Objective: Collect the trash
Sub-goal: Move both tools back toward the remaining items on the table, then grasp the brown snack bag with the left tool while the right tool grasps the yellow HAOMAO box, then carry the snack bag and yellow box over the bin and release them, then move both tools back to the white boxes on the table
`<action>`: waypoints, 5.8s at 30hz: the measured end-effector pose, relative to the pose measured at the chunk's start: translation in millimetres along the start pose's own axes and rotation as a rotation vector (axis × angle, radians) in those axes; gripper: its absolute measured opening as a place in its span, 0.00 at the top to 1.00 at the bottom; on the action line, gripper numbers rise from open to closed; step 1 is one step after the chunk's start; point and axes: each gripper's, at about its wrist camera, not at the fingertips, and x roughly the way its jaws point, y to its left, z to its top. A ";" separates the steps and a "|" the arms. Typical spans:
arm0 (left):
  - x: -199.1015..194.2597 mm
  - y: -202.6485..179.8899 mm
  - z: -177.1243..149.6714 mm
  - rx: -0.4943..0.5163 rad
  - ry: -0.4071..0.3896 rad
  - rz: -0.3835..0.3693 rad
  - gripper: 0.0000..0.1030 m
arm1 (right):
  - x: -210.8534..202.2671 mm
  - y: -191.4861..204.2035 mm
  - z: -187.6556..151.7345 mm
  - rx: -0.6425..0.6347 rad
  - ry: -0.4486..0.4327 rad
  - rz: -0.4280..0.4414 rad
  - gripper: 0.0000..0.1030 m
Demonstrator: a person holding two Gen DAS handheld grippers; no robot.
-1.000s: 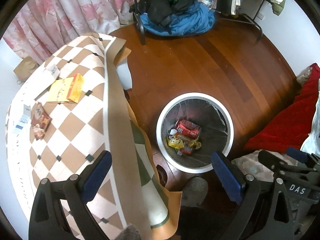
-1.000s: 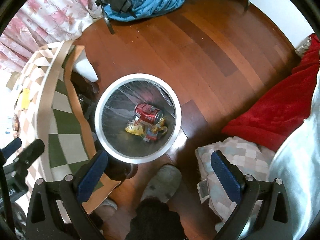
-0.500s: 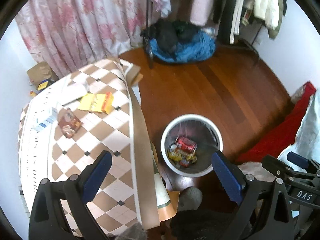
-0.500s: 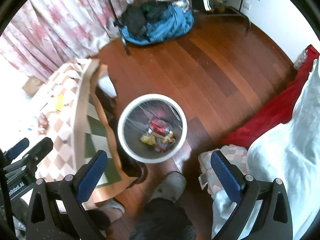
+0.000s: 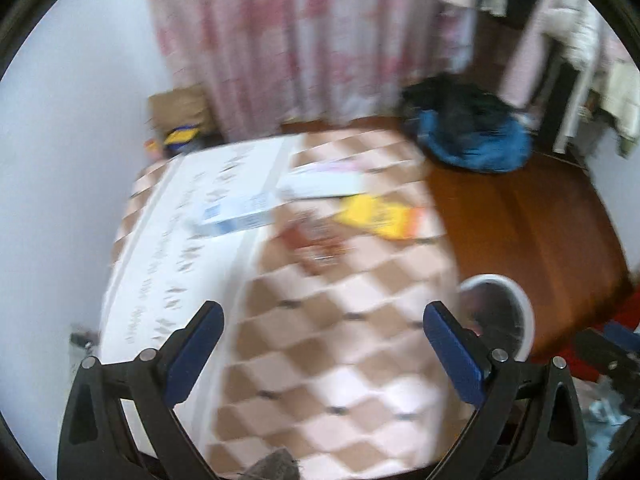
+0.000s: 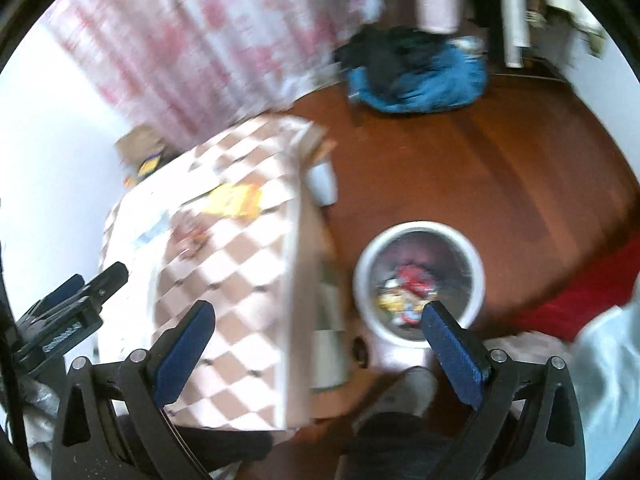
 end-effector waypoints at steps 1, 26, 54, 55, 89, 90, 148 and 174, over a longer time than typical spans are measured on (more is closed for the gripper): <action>12.6 21.3 -2.2 -0.019 0.020 0.032 0.00 | 14.9 19.8 2.9 -0.025 0.023 0.021 0.00; 174.7 96.0 17.8 -0.221 0.250 0.160 0.00 | 308.6 178.2 126.3 -0.676 0.337 -0.148 0.06; 163.0 37.6 24.5 -0.121 0.207 0.012 0.80 | 263.1 85.7 87.3 -0.260 0.254 -0.134 0.28; 158.8 40.2 22.0 -0.112 0.196 0.014 0.82 | 260.5 89.9 84.5 -0.271 0.242 -0.143 0.29; -30.8 -45.2 4.0 0.112 -0.131 -0.125 0.91 | 63.8 34.9 32.4 -0.076 -0.053 0.066 0.36; -35.6 -52.6 5.0 0.119 -0.137 -0.136 0.91 | 54.4 24.8 32.1 -0.063 -0.064 0.064 0.36; 114.2 -250.9 -46.3 0.326 0.285 -0.196 0.02 | 142.2 -247.6 -44.6 0.291 0.264 -0.248 0.00; -31.8 -208.6 -28.9 0.295 0.035 -0.199 0.02 | -23.5 -176.3 -42.4 0.213 0.029 -0.248 0.00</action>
